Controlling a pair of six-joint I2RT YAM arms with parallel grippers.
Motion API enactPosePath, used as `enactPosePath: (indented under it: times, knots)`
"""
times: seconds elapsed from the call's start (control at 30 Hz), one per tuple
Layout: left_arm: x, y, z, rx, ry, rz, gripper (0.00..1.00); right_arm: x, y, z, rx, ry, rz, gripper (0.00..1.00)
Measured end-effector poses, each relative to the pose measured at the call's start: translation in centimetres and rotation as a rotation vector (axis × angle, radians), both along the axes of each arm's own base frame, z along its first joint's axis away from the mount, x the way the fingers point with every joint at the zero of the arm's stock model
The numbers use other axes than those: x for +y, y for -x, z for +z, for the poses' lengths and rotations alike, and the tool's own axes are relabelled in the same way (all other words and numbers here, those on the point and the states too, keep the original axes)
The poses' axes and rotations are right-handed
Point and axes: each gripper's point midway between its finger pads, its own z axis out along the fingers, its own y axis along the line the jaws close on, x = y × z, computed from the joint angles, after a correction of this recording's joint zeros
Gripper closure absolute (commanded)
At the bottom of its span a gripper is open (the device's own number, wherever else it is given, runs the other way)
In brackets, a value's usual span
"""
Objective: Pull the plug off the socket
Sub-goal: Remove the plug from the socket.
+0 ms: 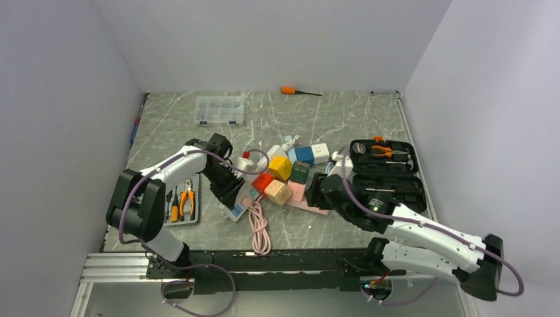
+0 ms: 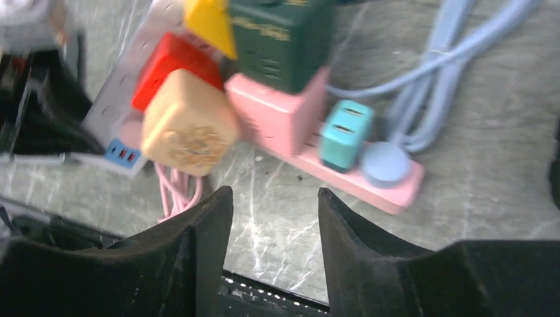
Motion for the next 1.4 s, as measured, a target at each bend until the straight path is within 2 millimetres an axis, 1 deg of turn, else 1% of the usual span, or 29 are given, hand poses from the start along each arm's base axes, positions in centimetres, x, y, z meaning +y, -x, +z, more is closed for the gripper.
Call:
enactPosePath:
  times: [0.03, 0.07, 0.1, 0.13, 0.17, 0.27, 0.37, 0.5, 0.6, 0.67, 0.73, 0.8, 0.83, 0.9, 0.97, 1.07, 1.17, 1.3, 1.4]
  knots:
    - [-0.3, 0.0, 0.3, 0.017, 0.013, 0.008, 0.74, 0.7, 0.2, -0.2, -0.005, 0.016, 0.026, 0.44]
    - [-0.5, 0.0, 0.5, 0.029, 0.022, 0.016, 0.87, 1.7, 0.5, -0.2, -0.017, 0.033, 0.063, 0.43]
    - [-0.8, -0.1, 0.6, 0.038, 0.03, 0.024, 0.98, 2.8, 0.9, -0.2, -0.026, 0.048, 0.103, 0.42]
    - [-1.0, -0.1, 0.8, 0.054, 0.035, 0.045, 1.0, 3.8, 1.3, -0.1, -0.042, 0.062, 0.135, 0.41]
    - [-1.1, -0.2, 0.9, 0.064, 0.037, 0.063, 1.0, 4.7, 1.6, 0.0, -0.056, 0.072, 0.162, 0.41]
    - [-1.7, -0.1, 1.1, 0.068, 0.065, 0.035, 1.0, 8.2, 3.1, 0.6, -0.119, 0.104, 0.247, 0.4]
    - [-2.0, 0.2, 1.4, 0.08, 0.079, 0.028, 1.0, 10.4, 4.5, 0.4, -0.159, 0.132, 0.291, 0.4]
    - [-2.0, 0.2, 1.8, 0.086, 0.082, 0.036, 1.0, 11.7, 5.5, 0.0, -0.199, 0.188, 0.301, 0.36]
    - [-2.1, 0.2, 2.2, 0.094, 0.085, 0.055, 1.0, 13.0, 6.2, 0.7, -0.238, 0.202, 0.31, 0.33]
    - [-2.0, 0.1, 2.4, 0.1, 0.093, 0.075, 1.0, 14.2, 6.5, 1.4, -0.254, 0.201, 0.318, 0.32]
    - [-2.0, 0.0, 2.8, 0.116, 0.115, 0.108, 1.0, 15.7, 6.9, 1.6, -0.261, 0.203, 0.327, 0.32]
    - [-1.9, -0.3, 3.3, 0.125, 0.137, 0.132, 1.0, 16.9, 7.1, 0.9, -0.262, 0.213, 0.34, 0.31]
    - [-1.8, -0.5, 3.5, 0.126, 0.15, 0.145, 1.0, 17.3, 7.2, 0.2, -0.261, 0.228, 0.351, 0.31]
    - [-1.6, -0.8, 4.0, 0.123, 0.174, 0.169, 1.0, 17.7, 7.3, -1.2, -0.261, 0.262, 0.372, 0.31]
    - [-1.4, -1.0, 4.6, 0.115, 0.195, 0.189, 1.0, 17.8, 7.4, -2.1, -0.266, 0.284, 0.391, 0.31]
    - [-1.2, -1.1, 5.6, 0.095, 0.22, 0.211, 1.0, 18.4, 7.3, -2.8, -0.281, 0.291, 0.412, 0.31]
    - [-0.9, -0.9, 6.4, 0.084, 0.228, 0.225, 1.0, 19.4, 7.2, -3.4, -0.295, 0.284, 0.424, 0.31]
    - [-0.4, -0.7, 7.2, 0.068, 0.232, 0.242, 1.0, 20.3, 6.4, -5.0, -0.296, 0.271, 0.431, 0.31]
    - [-0.1, -0.6, 7.8, 0.046, 0.238, 0.253, 1.0, 20.5, 5.1, -6.2, -0.313, 0.286, 0.418, 0.32]
